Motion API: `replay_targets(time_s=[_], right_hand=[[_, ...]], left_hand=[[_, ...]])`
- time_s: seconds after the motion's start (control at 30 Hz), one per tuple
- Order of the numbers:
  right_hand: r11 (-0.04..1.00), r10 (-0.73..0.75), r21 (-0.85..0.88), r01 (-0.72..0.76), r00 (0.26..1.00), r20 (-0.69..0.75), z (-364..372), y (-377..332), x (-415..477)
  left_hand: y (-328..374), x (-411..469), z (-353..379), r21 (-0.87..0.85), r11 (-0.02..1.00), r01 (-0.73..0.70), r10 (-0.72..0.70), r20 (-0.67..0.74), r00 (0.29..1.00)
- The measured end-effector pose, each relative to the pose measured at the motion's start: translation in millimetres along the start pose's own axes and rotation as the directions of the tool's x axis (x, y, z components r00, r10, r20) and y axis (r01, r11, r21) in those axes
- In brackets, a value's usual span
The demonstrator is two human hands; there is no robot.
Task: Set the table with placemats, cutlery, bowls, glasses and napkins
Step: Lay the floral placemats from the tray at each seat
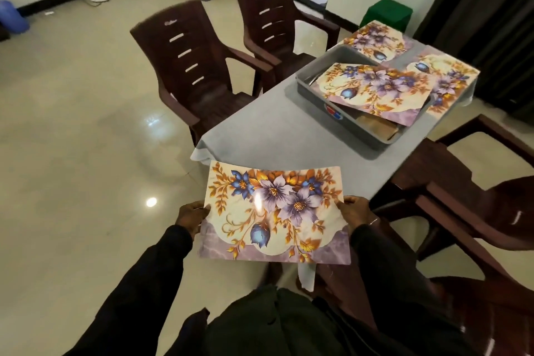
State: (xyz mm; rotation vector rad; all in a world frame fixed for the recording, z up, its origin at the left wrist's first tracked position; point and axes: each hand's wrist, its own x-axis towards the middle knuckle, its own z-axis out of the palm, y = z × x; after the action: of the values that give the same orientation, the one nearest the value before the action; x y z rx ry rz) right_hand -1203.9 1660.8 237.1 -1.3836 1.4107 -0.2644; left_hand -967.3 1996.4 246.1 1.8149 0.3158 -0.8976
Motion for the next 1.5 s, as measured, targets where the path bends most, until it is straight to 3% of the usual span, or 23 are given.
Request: replay_targets(time_s=[0.3, 0.53, 0.7, 0.8, 0.87, 1.0, 1.07, 1.13, 1.23, 1.4, 1.5], right_hand=[[0.997, 0.069, -0.033, -0.071, 0.995, -0.074, 14, 6, 70], [0.996, 0.047, -0.068, -0.056, 0.99, -0.134, 30, -13, 63], [0.985, -0.002, -0.17, -0.031, 0.982, -0.191, 47, -4, 71], [0.944, -0.06, -0.331, -0.012, 0.977, -0.204, 58, 10, 77], [0.864, -0.119, -0.501, 0.045, 0.986, -0.117, 63, 14, 76], [0.584, -0.168, -0.734, 0.345, 0.937, 0.307, 75, 8, 70], [0.502, -0.132, -0.789, 0.354, 0.933, 0.335, 86, 10, 68], [0.481, -0.119, -0.828, 0.29, 0.957, 0.266, 101, 13, 60], [0.555, -0.126, -0.816, 0.158, 0.986, 0.105, 130, 18, 43], [0.671, -0.087, -0.736, -0.094, 0.975, -0.204, 176, 31, 12], [0.687, -0.021, -0.696, -0.209, 0.952, -0.306, 198, 38, -11]], left_hand=[[78, 82, 42, 0.141, 0.99, -0.018, 0.014, 0.031, 0.999], [129, 127, 70, 0.267, 0.957, -0.115, 0.096, 0.082, 0.992], [166, 158, 87, 0.378, 0.901, -0.214, 0.162, 0.166, 0.973], [185, 181, 93, 0.379, 0.895, -0.234, 0.156, 0.227, 0.961], [197, 199, 97, 0.382, 0.892, -0.241, 0.136, 0.281, 0.95], [212, 230, 108, 0.437, 0.851, -0.29, 0.149, 0.329, 0.932], [218, 239, 113, 0.468, 0.819, -0.333, 0.174, 0.351, 0.92], [219, 248, 117, 0.522, 0.755, -0.397, 0.197, 0.397, 0.897], [211, 240, 125, 0.603, 0.603, -0.522, 0.238, 0.489, 0.839], [159, 221, 140, 0.56, 0.387, -0.732, 0.178, 0.734, 0.656], [110, 219, 149, 0.519, 0.136, -0.844, 0.134, 0.834, 0.535]])
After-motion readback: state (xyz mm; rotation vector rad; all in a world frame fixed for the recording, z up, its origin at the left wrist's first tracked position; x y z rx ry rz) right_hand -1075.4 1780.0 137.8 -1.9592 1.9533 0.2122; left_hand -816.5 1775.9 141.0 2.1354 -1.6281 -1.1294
